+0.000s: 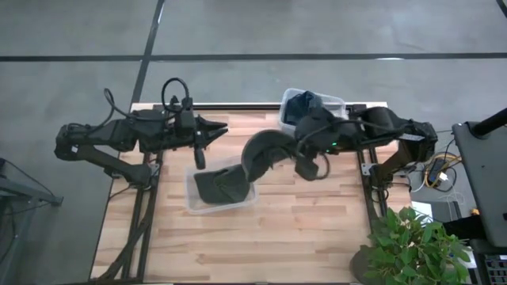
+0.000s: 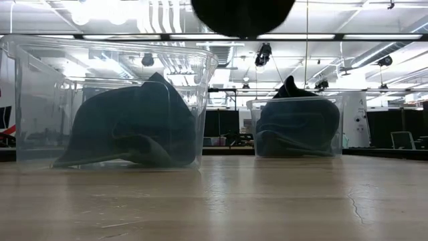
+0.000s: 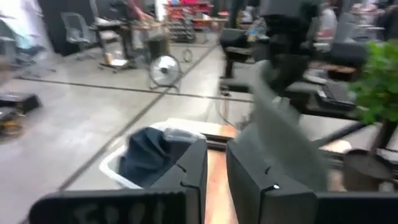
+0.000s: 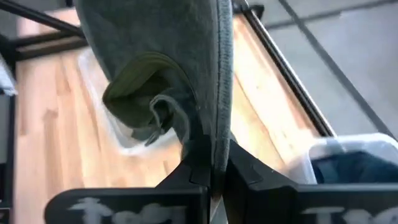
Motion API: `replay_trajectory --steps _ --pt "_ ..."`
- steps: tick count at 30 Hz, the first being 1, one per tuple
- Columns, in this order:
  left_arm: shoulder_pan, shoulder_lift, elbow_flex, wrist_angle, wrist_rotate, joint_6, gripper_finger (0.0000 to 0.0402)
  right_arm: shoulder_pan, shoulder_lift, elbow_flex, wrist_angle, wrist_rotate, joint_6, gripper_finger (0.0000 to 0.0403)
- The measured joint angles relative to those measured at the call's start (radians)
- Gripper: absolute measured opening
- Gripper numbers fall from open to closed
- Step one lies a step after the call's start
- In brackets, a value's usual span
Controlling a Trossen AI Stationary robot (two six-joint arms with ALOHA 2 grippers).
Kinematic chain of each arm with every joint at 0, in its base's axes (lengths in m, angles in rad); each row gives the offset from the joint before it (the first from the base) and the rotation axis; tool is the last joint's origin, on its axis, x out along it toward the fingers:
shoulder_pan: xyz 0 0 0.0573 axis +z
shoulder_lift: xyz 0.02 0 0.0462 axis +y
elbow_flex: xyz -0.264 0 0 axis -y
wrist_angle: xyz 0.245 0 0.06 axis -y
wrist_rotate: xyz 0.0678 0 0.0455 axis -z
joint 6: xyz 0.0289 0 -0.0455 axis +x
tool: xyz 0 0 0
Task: Pick & Place hat
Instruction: Put the green cap into the bottom transparent bin
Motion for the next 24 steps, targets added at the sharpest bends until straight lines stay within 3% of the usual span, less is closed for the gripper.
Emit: replay_trajectory --steps 4,10,13,24 --pt "0.000 0.004 0.000 -0.021 0.060 -0.040 0.0066 -0.003 0.042 0.000 -0.040 -0.025 0.035 0.0009" --pt "0.000 0.030 0.000 -0.032 0.128 -0.128 0.0135 -0.006 0.119 0.000 -0.058 -0.126 0.032 0.0010" --pt "0.000 0.050 0.000 -0.030 0.218 -0.231 0.0160 -0.008 0.147 0.000 -0.064 -0.178 0.032 0.0011" --pt "0.000 0.186 0.000 -0.083 0.241 -0.275 0.0167 -0.008 0.181 0.014 -0.112 -0.217 0.028 0.0011"
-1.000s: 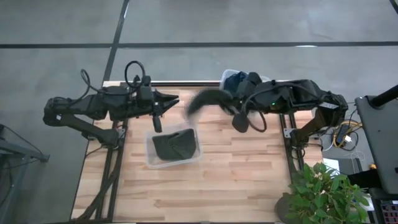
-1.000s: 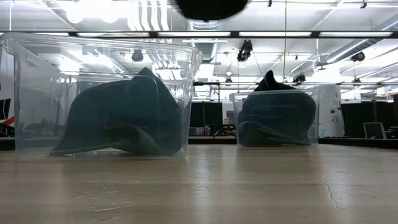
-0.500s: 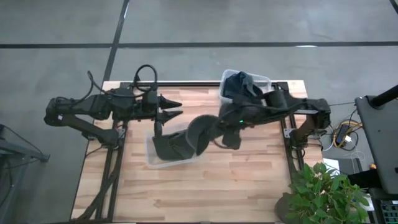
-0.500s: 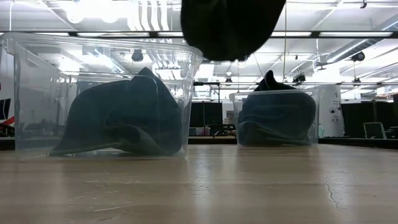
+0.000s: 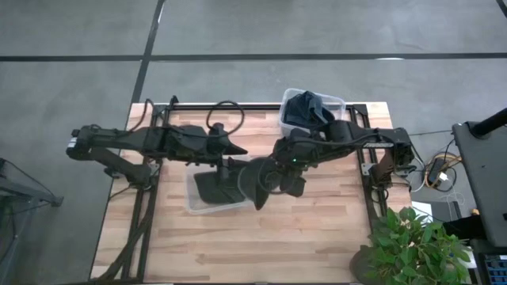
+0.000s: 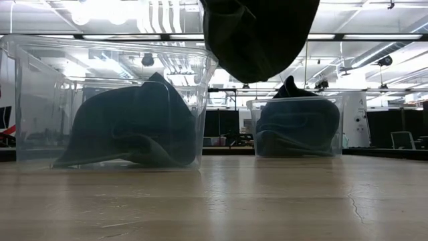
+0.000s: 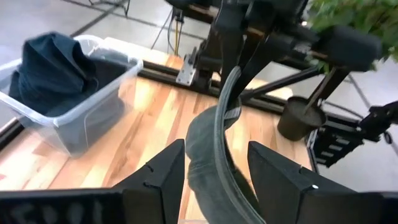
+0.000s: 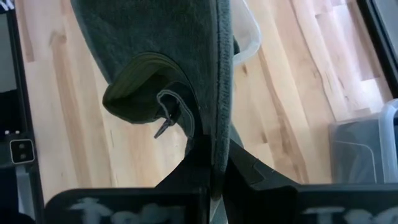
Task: Pick & Place hat
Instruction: Put the green cap into the bottom transparent bin
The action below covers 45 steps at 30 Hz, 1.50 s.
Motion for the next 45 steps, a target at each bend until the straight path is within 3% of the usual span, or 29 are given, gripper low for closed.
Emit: replay_trajectory --steps 10,14,18,21,28,32,36,40,45 --pt "0.002 0.068 0.003 0.005 0.001 -0.054 0.0160 0.000 0.002 0.000 -0.001 -0.022 -0.053 0.0011" --pt "0.002 0.080 0.003 0.005 0.002 -0.072 0.0111 -0.001 0.002 0.000 0.007 -0.018 -0.060 0.0011" --pt "0.002 0.083 0.003 0.004 -0.002 -0.072 0.0027 -0.001 0.002 0.000 0.007 -0.017 -0.067 0.0011" --pt "0.002 0.072 0.003 -0.001 -0.030 -0.060 0.0011 -0.002 0.002 0.000 0.020 -0.006 -0.067 0.0016" --pt "-0.011 -0.022 0.005 -0.018 -0.116 -0.091 0.0005 0.000 -0.021 0.000 0.042 0.111 -0.082 0.0067" --pt "-0.026 -0.105 0.004 -0.078 -0.215 -0.136 0.0005 0.002 -0.056 0.000 0.065 0.168 -0.109 0.0108" --pt "-0.058 -0.196 0.003 -0.220 -0.346 -0.259 0.0005 0.002 -0.095 0.000 0.083 0.263 -0.099 0.0143" --pt "-0.098 -0.277 0.003 -0.410 -0.421 -0.505 0.0005 0.002 -0.135 0.000 0.083 0.384 -0.126 0.0161" --pt "-0.169 -0.311 0.001 -0.597 -0.477 -0.774 0.0005 0.002 -0.161 0.000 0.084 0.429 -0.147 0.0168"
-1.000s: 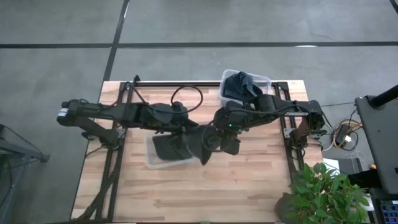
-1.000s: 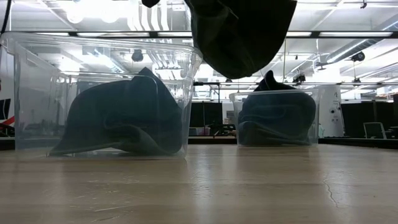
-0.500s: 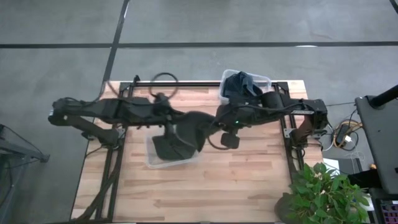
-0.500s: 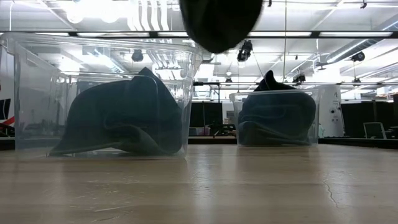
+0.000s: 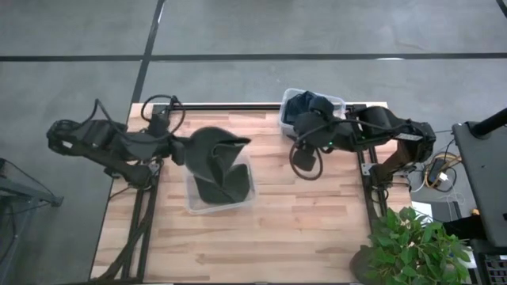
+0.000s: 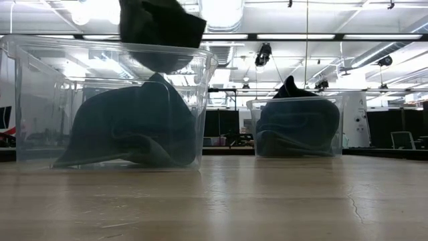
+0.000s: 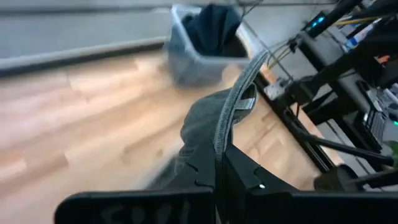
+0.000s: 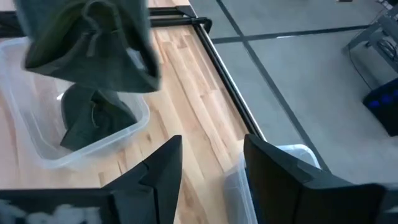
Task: Pick & Place hat
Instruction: Put the green cap into the bottom transparent bin
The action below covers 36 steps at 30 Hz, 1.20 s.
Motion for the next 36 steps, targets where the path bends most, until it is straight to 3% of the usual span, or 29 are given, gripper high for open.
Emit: replay_trajectory --steps 5,16,25,32,36 --pt "-0.057 0.020 -0.002 -0.044 0.009 -0.130 0.0005 0.000 -0.006 0.000 0.000 0.002 -0.004 0.0169" --pt "-0.120 0.133 -0.027 -0.049 -0.050 -0.137 0.0005 0.000 -0.003 -0.022 0.002 0.002 -0.015 0.0169" --pt "-0.127 0.178 -0.143 0.172 -0.090 -0.045 0.0005 -0.001 -0.003 -0.046 0.005 0.002 -0.016 0.0168" --pt "-0.127 0.168 -0.252 0.143 -0.011 -0.206 0.0005 -0.001 -0.003 -0.087 0.006 0.001 -0.010 0.0169" --pt "-0.127 0.169 -0.290 0.112 0.041 -0.226 0.0029 0.000 -0.003 -0.100 0.009 0.000 -0.009 0.0169"
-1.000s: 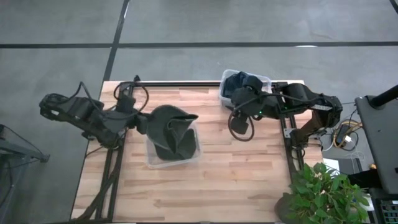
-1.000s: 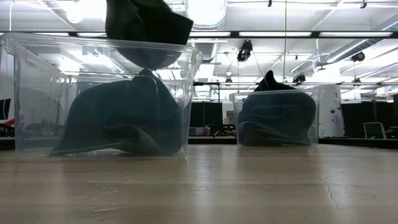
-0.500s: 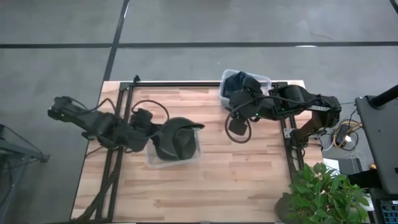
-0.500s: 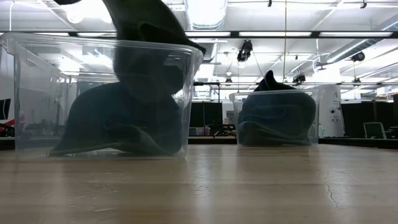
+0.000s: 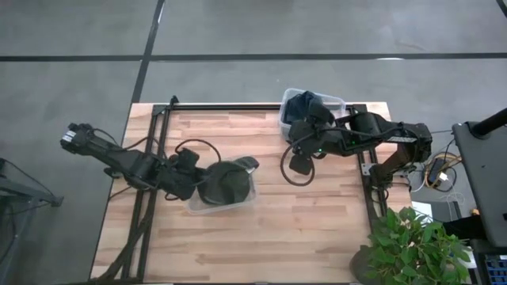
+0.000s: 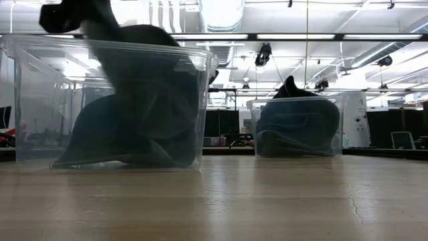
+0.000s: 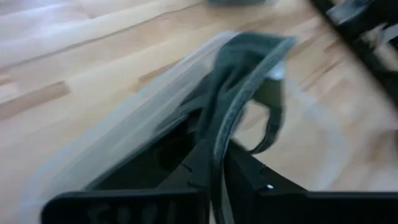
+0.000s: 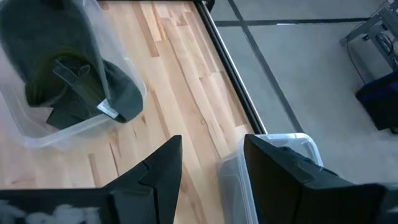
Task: Pick & Place hat
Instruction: Put the green cap into the bottom transparent bin
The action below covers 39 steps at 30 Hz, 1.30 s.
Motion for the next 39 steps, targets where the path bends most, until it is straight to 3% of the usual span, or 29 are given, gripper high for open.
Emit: replay_trajectory --steps 7,12,18,23,27,30,33,36,39 --pt "0.000 0.000 -0.005 -0.156 0.001 -0.039 0.0065 0.000 0.000 -0.003 0.004 0.000 0.002 0.0169" --pt "-0.001 0.001 -0.007 -0.169 0.057 0.014 0.0095 0.000 0.000 -0.009 0.021 0.000 0.001 0.0171" --pt "-0.001 0.030 -0.010 -0.175 0.072 0.056 0.0158 0.000 0.000 -0.019 0.040 0.000 -0.002 0.0171" --pt "0.001 0.026 0.062 -0.279 0.121 0.038 0.0201 0.000 0.000 -0.035 0.051 0.000 -0.005 0.0172" --pt "0.000 0.013 0.164 -0.336 0.156 0.034 0.0212 0.000 0.001 -0.048 0.050 0.000 -0.005 0.0171" --pt "0.000 0.009 0.244 -0.332 0.122 0.088 0.0213 0.000 0.001 -0.048 0.051 0.000 -0.005 0.0172" --pt "0.000 0.009 0.299 -0.318 0.014 0.189 0.0213 0.000 0.001 -0.048 0.052 0.000 0.001 0.0171" --pt "0.000 0.009 0.308 -0.317 -0.080 0.222 0.0213 0.000 0.001 -0.048 0.052 0.000 0.019 0.0171" --pt "0.013 0.010 0.287 -0.313 -0.088 0.225 0.0213 0.000 0.001 -0.049 0.052 0.000 0.026 0.0171"
